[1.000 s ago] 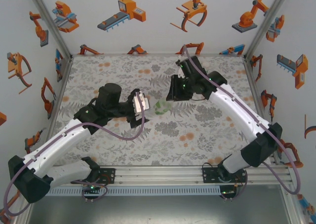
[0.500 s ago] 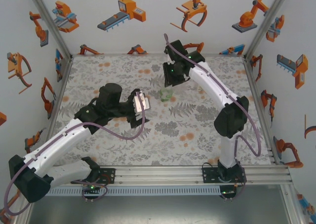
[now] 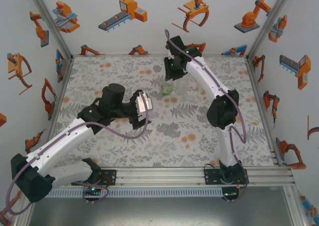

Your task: Screw on the bottle caps

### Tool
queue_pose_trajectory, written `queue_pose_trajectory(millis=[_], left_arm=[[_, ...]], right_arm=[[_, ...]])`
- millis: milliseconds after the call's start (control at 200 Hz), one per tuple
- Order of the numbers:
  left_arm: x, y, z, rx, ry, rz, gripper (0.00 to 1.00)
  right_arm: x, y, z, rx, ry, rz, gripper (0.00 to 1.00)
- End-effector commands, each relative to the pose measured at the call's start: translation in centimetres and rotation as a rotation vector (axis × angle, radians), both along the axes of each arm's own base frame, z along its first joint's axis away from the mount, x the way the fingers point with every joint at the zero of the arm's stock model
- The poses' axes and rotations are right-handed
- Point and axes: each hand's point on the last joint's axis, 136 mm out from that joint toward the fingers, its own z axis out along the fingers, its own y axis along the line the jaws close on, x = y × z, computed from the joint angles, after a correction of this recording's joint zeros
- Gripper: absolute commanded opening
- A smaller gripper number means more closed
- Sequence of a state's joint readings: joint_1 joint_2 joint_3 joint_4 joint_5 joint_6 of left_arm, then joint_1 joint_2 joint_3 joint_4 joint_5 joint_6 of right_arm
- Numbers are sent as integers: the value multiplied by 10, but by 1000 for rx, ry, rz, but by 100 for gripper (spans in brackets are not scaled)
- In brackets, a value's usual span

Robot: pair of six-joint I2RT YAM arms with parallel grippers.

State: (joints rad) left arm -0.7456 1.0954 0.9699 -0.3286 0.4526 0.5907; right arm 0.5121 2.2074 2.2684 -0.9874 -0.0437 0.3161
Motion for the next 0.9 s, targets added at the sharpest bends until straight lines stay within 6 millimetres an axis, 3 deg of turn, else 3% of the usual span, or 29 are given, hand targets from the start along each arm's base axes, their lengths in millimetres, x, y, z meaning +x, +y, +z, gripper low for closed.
queue_pose_trajectory(millis=[0,150,250,431,536,896], left_arm=[[1,-2,4,-15,6,1,77],[2,-2,5,-14,5,4,77],[2,-2,5,-13,3,8,77],[4,-1,6,-12,0,20,77],[5,0,5,-10,0,27,77],[7,1,5,-10,-2,39,77]], right_arm=[[2,-2,1,0,7,4,0],[6,-2,-7,-13,13,-2,0],[9,-2,-11,-18,14,-4,14],[13,1,-12,-13,6,-5,30],[16,3,-6,0,-9,-3,36],[20,-1,36,30,-89,6,45]])
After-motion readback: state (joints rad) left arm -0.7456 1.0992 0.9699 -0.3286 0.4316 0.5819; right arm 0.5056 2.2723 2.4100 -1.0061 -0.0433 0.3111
